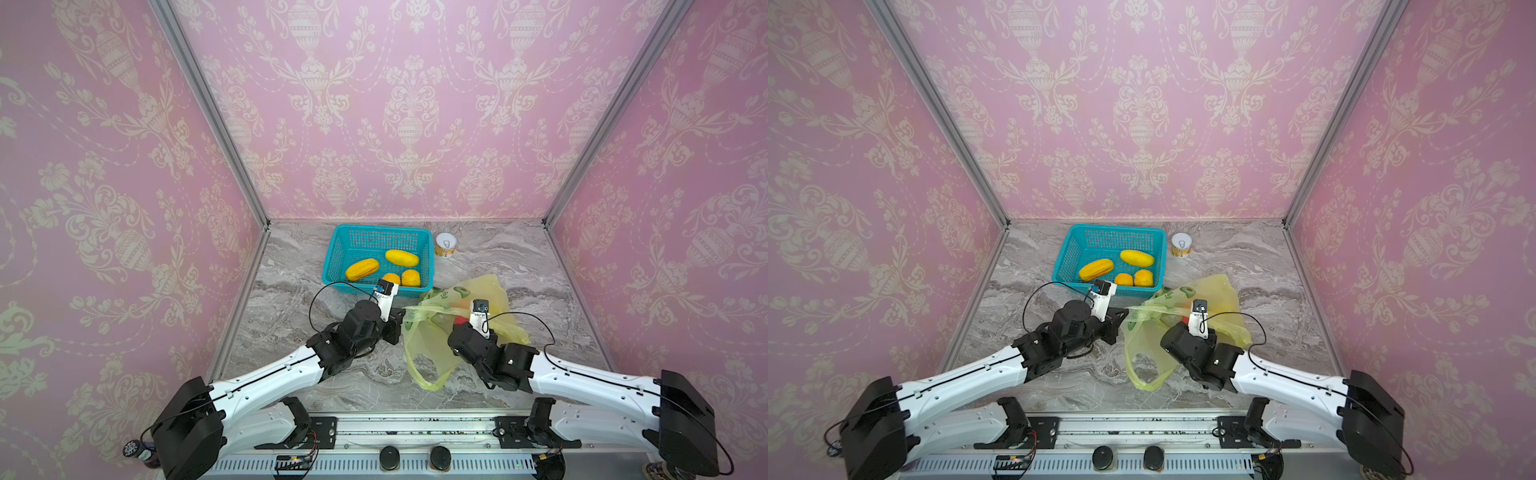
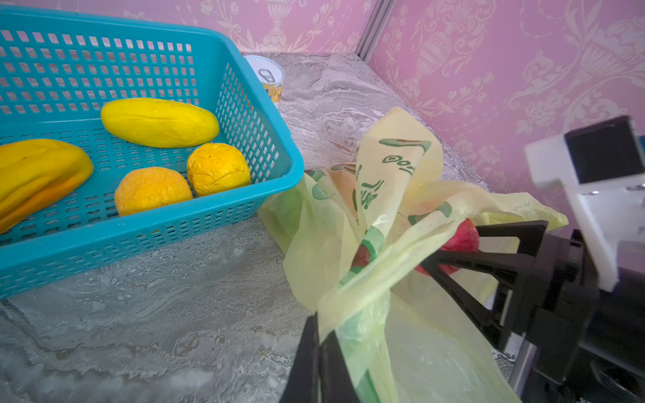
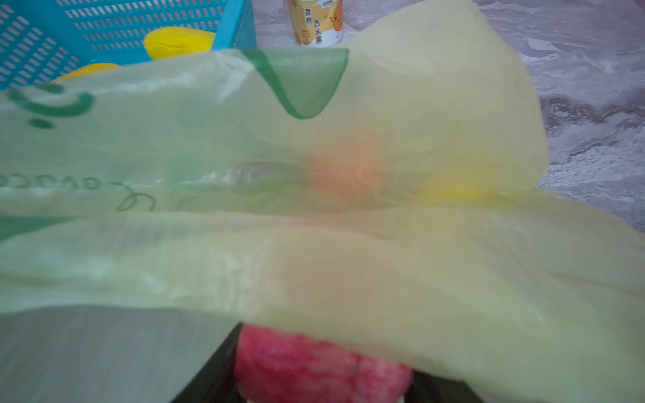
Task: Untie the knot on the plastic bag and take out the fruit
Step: 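Push the right gripper into the bag searching for remaining fruit, then grasp the pink wrinkled fruit with the right gripper and lift it out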
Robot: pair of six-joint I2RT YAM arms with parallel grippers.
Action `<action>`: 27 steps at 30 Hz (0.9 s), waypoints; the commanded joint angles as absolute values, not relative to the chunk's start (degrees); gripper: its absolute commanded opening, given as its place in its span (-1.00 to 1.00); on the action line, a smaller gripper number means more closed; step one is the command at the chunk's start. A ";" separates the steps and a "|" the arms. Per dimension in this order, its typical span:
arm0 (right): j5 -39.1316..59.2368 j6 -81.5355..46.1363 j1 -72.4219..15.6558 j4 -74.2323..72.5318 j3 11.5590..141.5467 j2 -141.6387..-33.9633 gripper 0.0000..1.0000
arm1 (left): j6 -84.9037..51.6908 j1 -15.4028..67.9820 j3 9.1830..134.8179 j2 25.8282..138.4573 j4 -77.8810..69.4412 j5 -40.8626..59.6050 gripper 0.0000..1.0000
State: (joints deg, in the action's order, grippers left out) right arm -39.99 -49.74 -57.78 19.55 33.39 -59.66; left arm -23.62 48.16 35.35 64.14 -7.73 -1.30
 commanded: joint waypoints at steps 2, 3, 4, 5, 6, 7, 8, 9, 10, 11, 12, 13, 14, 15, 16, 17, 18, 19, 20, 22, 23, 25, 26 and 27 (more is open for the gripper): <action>-31.15 -43.07 -59.55 15.07 29.31 -50.86 -0.49 | -23.99 47.90 35.72 65.08 -8.61 -0.66 -1.00; -28.89 -41.75 -59.87 13.78 28.97 -48.73 -0.50 | -23.92 47.90 35.77 65.20 -8.69 -1.03 -1.00; -27.46 -40.75 -60.15 13.03 28.81 -46.98 -0.51 | -23.71 47.90 35.84 65.26 -8.78 -1.26 -1.00; -26.33 -39.82 -60.49 12.35 28.71 -45.22 -0.51 | -23.62 47.90 35.94 65.45 -8.87 -1.53 -1.00; -24.94 -38.91 -60.81 11.53 28.65 -43.25 -0.51 | -23.56 47.90 36.03 65.65 -8.88 -1.71 -1.00; -23.59 -38.03 -60.91 10.83 28.69 -41.80 -0.50 | -23.55 47.88 36.04 65.93 -8.81 -1.83 -1.00; -21.94 -37.08 -60.91 9.94 28.81 -40.27 -0.50 | -23.63 47.90 36.04 66.21 -8.81 -1.85 -1.00; -20.48 -36.02 -60.92 9.36 29.22 -39.02 -0.50 | -23.64 47.90 35.91 66.51 -8.96 -1.83 -1.00; -19.26 -35.26 -60.91 8.84 29.75 -38.20 -0.50 | -23.69 47.88 35.71 66.75 -9.16 -1.85 -1.00; -17.91 -34.66 -60.91 8.15 30.45 -37.77 -0.49 | -23.64 47.90 35.52 67.05 -9.39 -1.96 -1.00; -16.69 -32.65 -60.91 7.43 31.35 -37.56 -0.49 | -23.56 47.90 35.43 67.30 -9.51 -2.17 -1.00; -15.85 -31.76 -60.91 6.77 32.28 -37.65 -0.49 | -23.47 47.84 35.42 67.47 -9.57 -2.41 -1.00; -15.32 -30.99 -60.91 6.18 33.49 -38.01 -0.49 | -23.26 47.88 35.32 67.65 -9.77 -2.69 -1.00; -15.28 -30.23 -60.91 5.63 34.53 -38.56 -0.49 | -22.98 47.90 35.10 67.83 -10.12 -3.09 -1.00; -15.77 -29.66 -60.91 5.29 35.82 -39.32 -0.50 | -22.65 47.86 34.91 68.01 -10.14 -3.43 -1.00; -17.18 -29.43 -60.91 5.30 37.20 -40.36 -0.50 | -22.36 47.90 34.53 68.19 -10.10 -3.93 -1.00; -19.01 -29.32 -60.82 5.73 38.72 -41.65 -0.48 | -22.08 47.90 33.80 68.20 -10.07 -4.12 -1.00; -21.11 -29.29 -60.74 6.17 39.95 -42.84 -0.47 | -21.83 47.90 32.96 68.12 -10.36 -4.04 -1.00; -23.28 -29.44 -60.53 6.49 41.26 -44.33 -0.48 | -21.65 47.90 31.64 67.90 -10.89 -3.75 -1.00; -25.99 -30.05 -59.38 6.46 43.41 -47.59 -0.54 | -21.25 47.90 30.08 67.60 -11.41 -2.46 -1.00; -26.23 -30.52 -58.27 5.90 44.55 -49.54 -0.54 | -20.89 47.90 29.53 67.43 -11.80 -1.53 -1.00; -24.67 -31.38 -55.37 4.30 46.48 -53.54 -0.54 | -20.16 47.90 29.09 67.09 -12.05 -0.44 -1.00; -23.30 -31.75 -53.44 3.57 47.57 -55.98 -0.55 | -19.90 47.90 29.01 66.98 -12.12 -0.44 -1.00; -22.09 -32.22 -51.86 3.35 48.71 -58.18 -0.55 | -19.66 47.90 29.00 66.89 -12.09 -0.73 -1.00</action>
